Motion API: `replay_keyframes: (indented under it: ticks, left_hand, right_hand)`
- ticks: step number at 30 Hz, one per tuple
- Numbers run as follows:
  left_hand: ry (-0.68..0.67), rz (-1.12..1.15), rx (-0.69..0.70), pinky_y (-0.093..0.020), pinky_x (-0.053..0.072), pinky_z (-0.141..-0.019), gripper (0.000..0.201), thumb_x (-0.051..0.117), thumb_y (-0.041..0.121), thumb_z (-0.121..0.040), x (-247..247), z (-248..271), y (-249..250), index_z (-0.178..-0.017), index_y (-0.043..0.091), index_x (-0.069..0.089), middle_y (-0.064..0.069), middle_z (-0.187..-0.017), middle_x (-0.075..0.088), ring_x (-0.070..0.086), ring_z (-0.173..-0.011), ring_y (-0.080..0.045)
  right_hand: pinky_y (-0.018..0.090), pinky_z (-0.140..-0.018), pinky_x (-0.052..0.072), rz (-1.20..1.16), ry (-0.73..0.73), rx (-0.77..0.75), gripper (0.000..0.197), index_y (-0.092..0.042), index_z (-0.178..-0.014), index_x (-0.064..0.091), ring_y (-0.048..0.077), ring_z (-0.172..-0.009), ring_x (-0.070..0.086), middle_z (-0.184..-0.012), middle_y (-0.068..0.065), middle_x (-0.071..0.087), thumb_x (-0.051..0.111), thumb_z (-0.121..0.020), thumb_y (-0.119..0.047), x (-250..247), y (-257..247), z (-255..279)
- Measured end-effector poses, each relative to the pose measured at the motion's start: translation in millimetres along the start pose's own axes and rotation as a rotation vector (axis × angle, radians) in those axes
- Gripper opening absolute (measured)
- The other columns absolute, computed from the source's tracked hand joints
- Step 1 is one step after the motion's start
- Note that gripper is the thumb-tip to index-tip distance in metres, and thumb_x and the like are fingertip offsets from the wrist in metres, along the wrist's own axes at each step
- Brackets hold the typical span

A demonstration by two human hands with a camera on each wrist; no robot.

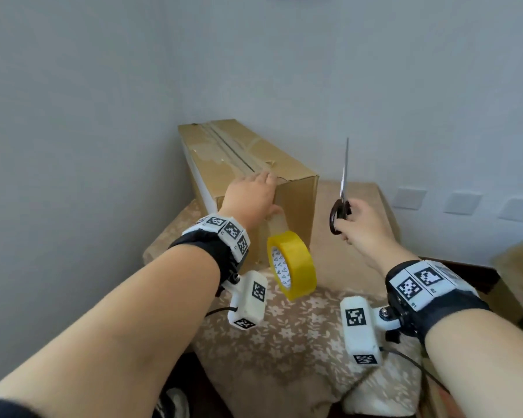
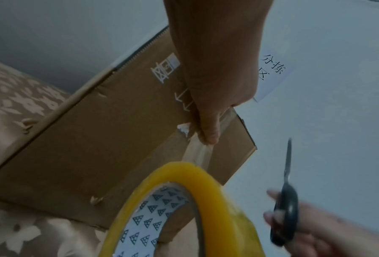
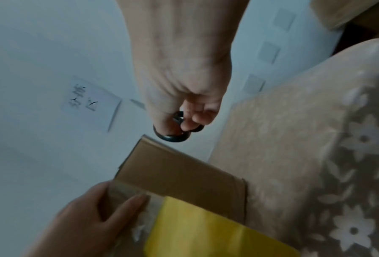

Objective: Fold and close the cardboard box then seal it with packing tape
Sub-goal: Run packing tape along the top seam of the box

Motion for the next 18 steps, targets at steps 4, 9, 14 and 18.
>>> replay_keyframes:
  ticks: [4, 9, 14, 18]
  left_hand:
    - [-0.025, 0.029, 0.001, -0.036, 0.042, -0.072, 0.044, 0.042, 0.042, -0.097, -4, -7, -4, -0.126, 0.009, 0.043, -0.006, -0.129, 0.053, 0.056, -0.112, -0.026]
    - [-0.071, 0.090, 0.003, -0.036, 0.041, -0.062, 0.023, 0.037, 0.028, -0.102, -9, -10, -8, -0.113, 0.011, 0.048, -0.008, -0.104, 0.063, 0.062, -0.092, -0.029]
    - [0.189, 0.430, 0.005, -0.037, 0.047, -0.078, 0.025, 0.043, 0.023, -0.099, -17, 8, -13, -0.100, 0.007, 0.063, -0.008, -0.100, 0.062, 0.057, -0.091, -0.024]
    - [0.188, 0.762, -0.358, -0.032, 0.046, -0.064, 0.024, 0.052, 0.027, -0.094, -13, 37, -14, -0.081, 0.007, 0.057, -0.005, -0.071, 0.060, 0.056, -0.069, -0.024]
  right_hand:
    - [0.013, -0.049, 0.036, 0.059, -0.251, -0.053, 0.035, -0.014, -0.108, 0.047, 0.008, -0.063, 0.049, -0.084, 0.004, 0.059, 0.071, -0.083, -0.011, 8, -28, -6]
    - [0.025, -0.064, 0.039, 0.224, -0.312, -0.094, 0.029, -0.016, -0.091, 0.053, 0.020, -0.075, 0.053, -0.080, 0.006, 0.060, 0.077, -0.079, -0.026, -3, -51, -13]
    - [0.036, -0.081, 0.050, 0.398, -0.476, -0.056, 0.030, -0.020, -0.086, 0.054, 0.028, -0.083, 0.062, -0.090, 0.015, 0.066, 0.080, -0.074, -0.013, -26, -50, -17]
    - [0.038, -0.090, 0.047, 0.598, -0.565, -0.025, 0.059, -0.024, -0.090, 0.059, 0.026, -0.092, 0.062, -0.100, 0.011, 0.069, 0.086, -0.049, -0.057, -39, -52, -12]
Point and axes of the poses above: each hand's wrist, its own z-axis away from the middle knuckle, its own x-axis out of the palm, y = z × x, the point moved 3 cm from there along -z, towards the middle knuckle
